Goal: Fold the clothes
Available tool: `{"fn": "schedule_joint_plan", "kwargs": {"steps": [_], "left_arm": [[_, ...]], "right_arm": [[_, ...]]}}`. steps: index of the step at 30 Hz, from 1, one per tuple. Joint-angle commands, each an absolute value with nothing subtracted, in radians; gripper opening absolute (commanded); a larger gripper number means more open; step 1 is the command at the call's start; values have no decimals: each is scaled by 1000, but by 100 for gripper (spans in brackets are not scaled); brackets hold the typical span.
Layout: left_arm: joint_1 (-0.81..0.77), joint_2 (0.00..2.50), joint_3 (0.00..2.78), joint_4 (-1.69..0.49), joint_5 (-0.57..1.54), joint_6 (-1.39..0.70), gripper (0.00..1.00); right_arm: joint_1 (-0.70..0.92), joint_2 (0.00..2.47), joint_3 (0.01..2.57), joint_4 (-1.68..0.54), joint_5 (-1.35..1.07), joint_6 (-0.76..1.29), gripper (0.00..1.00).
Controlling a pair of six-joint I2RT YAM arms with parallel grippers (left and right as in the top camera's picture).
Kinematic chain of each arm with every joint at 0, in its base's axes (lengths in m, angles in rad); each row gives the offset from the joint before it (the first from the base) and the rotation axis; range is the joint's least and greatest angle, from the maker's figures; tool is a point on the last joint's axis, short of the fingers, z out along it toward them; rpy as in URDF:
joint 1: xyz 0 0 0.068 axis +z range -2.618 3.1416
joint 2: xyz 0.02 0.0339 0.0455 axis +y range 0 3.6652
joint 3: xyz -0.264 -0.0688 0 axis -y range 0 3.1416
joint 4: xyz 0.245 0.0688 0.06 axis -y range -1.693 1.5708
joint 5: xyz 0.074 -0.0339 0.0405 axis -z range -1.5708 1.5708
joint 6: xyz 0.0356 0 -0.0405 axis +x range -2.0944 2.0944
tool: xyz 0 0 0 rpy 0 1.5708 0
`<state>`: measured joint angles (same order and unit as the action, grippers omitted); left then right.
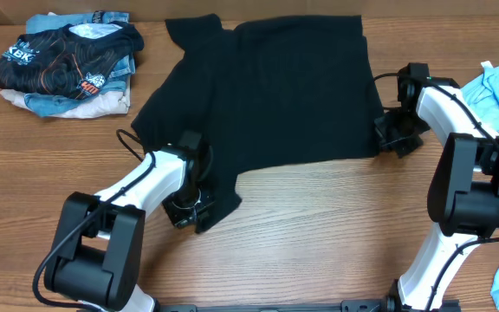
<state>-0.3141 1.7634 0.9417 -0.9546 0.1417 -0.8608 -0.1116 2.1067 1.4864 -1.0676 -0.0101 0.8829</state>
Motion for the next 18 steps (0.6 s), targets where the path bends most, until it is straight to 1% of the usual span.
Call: {"fn": "schedule_joint_plan", "kwargs": {"steps": [1,10,18], "left_arm": [[-315,1794,903,-999,77,-856,4],[-330,1626,904,-1153,69,-856,4],[-427,1446,904,-1261,71,-920,4]], "right_arm": [[-135,2104,1481,-1108,19,945,4],[-183,2037,1481,-1268,73,979,4],[-186,1870,1481,-1377,97,982,4]]}}
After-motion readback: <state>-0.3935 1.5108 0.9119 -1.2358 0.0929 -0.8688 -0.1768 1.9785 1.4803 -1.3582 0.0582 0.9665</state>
